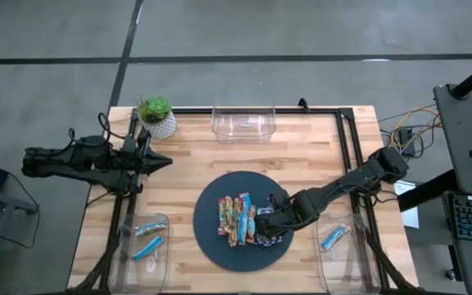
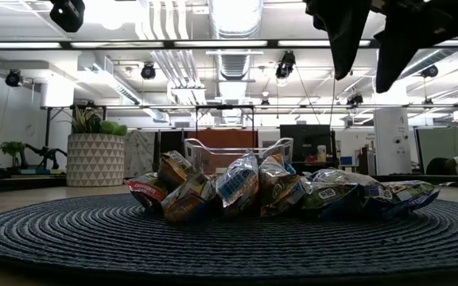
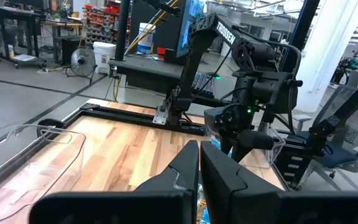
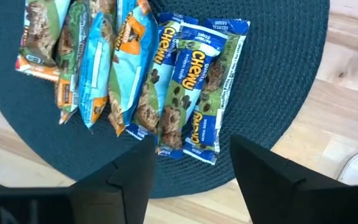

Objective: Pick and place Granola Bars by type
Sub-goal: Put the blue granola bar into the top transparent bin

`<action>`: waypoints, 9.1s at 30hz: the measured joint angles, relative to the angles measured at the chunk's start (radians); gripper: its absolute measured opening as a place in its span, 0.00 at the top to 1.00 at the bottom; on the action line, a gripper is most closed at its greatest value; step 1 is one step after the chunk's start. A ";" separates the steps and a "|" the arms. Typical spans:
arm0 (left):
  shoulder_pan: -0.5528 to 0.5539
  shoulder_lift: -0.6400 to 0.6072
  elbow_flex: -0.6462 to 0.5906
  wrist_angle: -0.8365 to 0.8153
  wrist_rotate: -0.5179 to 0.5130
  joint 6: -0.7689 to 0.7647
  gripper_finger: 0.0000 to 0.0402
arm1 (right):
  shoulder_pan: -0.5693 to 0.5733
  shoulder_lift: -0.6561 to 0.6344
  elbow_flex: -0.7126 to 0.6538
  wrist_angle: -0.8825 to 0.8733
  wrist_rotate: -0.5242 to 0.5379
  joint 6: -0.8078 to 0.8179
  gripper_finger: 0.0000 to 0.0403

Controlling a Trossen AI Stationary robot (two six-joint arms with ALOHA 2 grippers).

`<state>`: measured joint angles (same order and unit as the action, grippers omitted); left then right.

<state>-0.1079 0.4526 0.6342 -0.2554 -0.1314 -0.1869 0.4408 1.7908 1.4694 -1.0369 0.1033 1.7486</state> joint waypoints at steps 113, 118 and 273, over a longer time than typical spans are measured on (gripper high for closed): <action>0.000 0.014 0.000 -0.009 -0.001 -0.030 1.00 | -0.014 -0.002 -0.054 0.083 0.053 0.032 0.50; 0.000 0.014 0.000 -0.009 -0.001 -0.030 1.00 | -0.014 -0.002 -0.058 0.084 0.052 0.032 0.50; 0.000 -0.005 0.000 -0.022 -0.001 -0.052 1.00 | -0.079 0.208 -0.146 0.147 -0.183 -0.212 0.77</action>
<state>-0.1078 0.4473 0.6338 -0.2771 -0.1322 -0.2386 0.3614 1.9984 1.3238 -0.8898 -0.0799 1.5368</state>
